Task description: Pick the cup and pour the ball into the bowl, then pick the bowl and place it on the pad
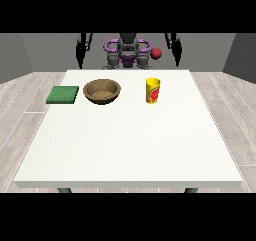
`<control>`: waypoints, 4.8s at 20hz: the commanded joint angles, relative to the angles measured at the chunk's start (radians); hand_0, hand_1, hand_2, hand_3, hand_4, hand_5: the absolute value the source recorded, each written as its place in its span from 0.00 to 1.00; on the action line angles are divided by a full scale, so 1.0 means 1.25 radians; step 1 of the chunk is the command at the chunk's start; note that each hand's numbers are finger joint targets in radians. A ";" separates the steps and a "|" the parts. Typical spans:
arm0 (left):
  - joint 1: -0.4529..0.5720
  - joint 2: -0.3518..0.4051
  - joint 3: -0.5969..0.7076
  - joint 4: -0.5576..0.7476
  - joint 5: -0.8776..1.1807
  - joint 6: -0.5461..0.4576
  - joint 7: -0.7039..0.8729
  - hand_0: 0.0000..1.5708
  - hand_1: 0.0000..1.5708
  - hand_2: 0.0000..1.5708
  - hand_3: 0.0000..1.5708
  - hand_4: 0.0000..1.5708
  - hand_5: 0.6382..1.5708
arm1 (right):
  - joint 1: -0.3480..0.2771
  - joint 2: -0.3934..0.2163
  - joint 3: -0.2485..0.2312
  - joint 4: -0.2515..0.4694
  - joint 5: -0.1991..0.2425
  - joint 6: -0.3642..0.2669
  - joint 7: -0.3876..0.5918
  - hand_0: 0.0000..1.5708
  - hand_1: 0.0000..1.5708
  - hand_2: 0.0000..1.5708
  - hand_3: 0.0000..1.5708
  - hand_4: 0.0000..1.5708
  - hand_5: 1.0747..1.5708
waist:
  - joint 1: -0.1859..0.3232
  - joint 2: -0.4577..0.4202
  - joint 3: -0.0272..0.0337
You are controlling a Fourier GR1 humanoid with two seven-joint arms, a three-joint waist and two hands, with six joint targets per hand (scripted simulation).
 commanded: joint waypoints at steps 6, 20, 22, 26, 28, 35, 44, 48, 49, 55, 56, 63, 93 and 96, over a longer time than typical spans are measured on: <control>-0.017 0.035 0.003 -0.094 0.015 -0.019 0.075 0.00 0.00 0.00 0.00 0.00 0.96 | -0.011 -0.044 -0.011 -0.087 -0.006 0.012 0.081 0.00 0.00 0.00 0.19 0.67 1.00 | -0.011 -0.234 -0.0065; -0.123 -0.089 -0.025 -0.231 0.188 0.042 0.270 0.00 0.00 0.00 0.00 0.00 0.95 | -0.292 0.092 0.371 -0.219 0.061 -0.387 0.445 0.00 0.00 0.00 0.00 0.23 1.00 | -0.008 -0.265 -0.0066; -0.203 -0.058 0.023 -0.192 0.186 0.023 0.217 0.00 0.00 0.00 0.00 0.00 0.94 | -0.329 0.085 0.320 -0.211 0.057 -0.309 0.383 0.00 0.00 0.00 0.00 0.13 1.00 | -0.037 -0.162 -0.0063; -0.287 -0.013 0.086 -0.149 0.190 -0.006 0.135 0.00 0.00 0.00 0.00 0.00 0.94 | -0.311 0.071 0.295 -0.196 0.030 -0.280 0.261 0.00 0.00 0.00 0.00 0.00 1.00 | -0.051 0.004 -0.0056; -0.340 -0.012 0.097 -0.123 0.166 0.008 0.086 0.00 0.00 0.00 0.00 0.00 0.93 | -0.360 0.064 0.256 -0.189 0.027 -0.269 0.225 0.00 0.00 0.00 0.00 0.00 1.00 | -0.063 0.073 -0.0056; -0.388 0.040 0.140 0.052 0.103 -0.010 -0.072 0.00 0.00 0.00 0.00 0.00 0.86 | -0.417 0.038 0.197 -0.242 -0.025 -0.198 0.242 0.00 0.00 0.00 0.00 0.00 0.99 | -0.123 0.142 -0.0060; -0.322 0.006 0.150 0.284 0.076 -0.041 -0.323 0.00 0.00 0.00 0.00 0.00 0.82 | -0.336 0.014 0.149 -0.274 -0.029 -0.167 0.210 0.00 0.00 0.00 0.00 0.00 0.99 | -0.108 0.144 -0.0059; -0.341 0.033 0.170 0.402 0.085 -0.088 -0.390 0.00 0.00 0.00 0.00 0.00 0.83 | -0.360 0.000 0.105 -0.291 -0.054 -0.145 0.247 0.00 0.00 0.00 0.00 0.00 1.00 | -0.101 0.137 -0.0060; -0.330 0.019 0.165 0.421 0.084 -0.084 -0.393 0.00 0.00 0.00 0.00 0.00 0.83 | -0.371 -0.014 0.080 -0.310 -0.081 -0.133 0.285 0.00 0.00 0.00 0.00 0.00 1.00 | -0.108 0.119 -0.0060; -0.359 0.025 0.189 0.553 0.080 -0.099 -0.533 0.00 0.00 0.00 0.00 0.00 0.86 | -0.330 -0.033 0.034 -0.327 -0.115 -0.091 0.246 0.00 0.00 0.00 0.00 0.00 0.99 | -0.122 0.148 -0.0060; -0.406 0.032 0.218 0.595 0.085 -0.059 -0.524 0.00 0.00 0.00 0.00 0.00 0.85 | -0.295 -0.004 0.102 -0.359 -0.069 -0.103 0.220 0.00 0.00 0.00 0.00 0.00 0.99 | -0.150 0.159 -0.0061; -0.431 0.056 0.256 0.708 0.098 -0.072 -0.633 0.00 0.00 0.00 0.00 0.00 0.84 | -0.324 -0.097 -0.034 -0.434 -0.211 -0.008 0.267 0.00 0.00 0.00 0.00 0.00 0.99 | -0.209 0.219 -0.0064; -0.618 0.060 0.033 0.840 -0.301 0.464 -0.441 0.89 0.89 1.00 1.00 0.69 0.97 | -0.224 -0.153 -0.166 -0.325 -0.339 0.110 0.249 0.00 0.00 0.00 0.00 0.16 0.98 | -0.227 0.073 -0.0037; -0.679 0.081 -0.011 0.878 -0.388 0.535 -0.348 0.91 0.91 1.00 1.00 0.64 0.99 | -0.245 -0.134 -0.131 -0.333 -0.331 0.099 0.257 0.00 0.00 0.00 0.00 0.18 0.98 | -0.242 0.076 -0.0038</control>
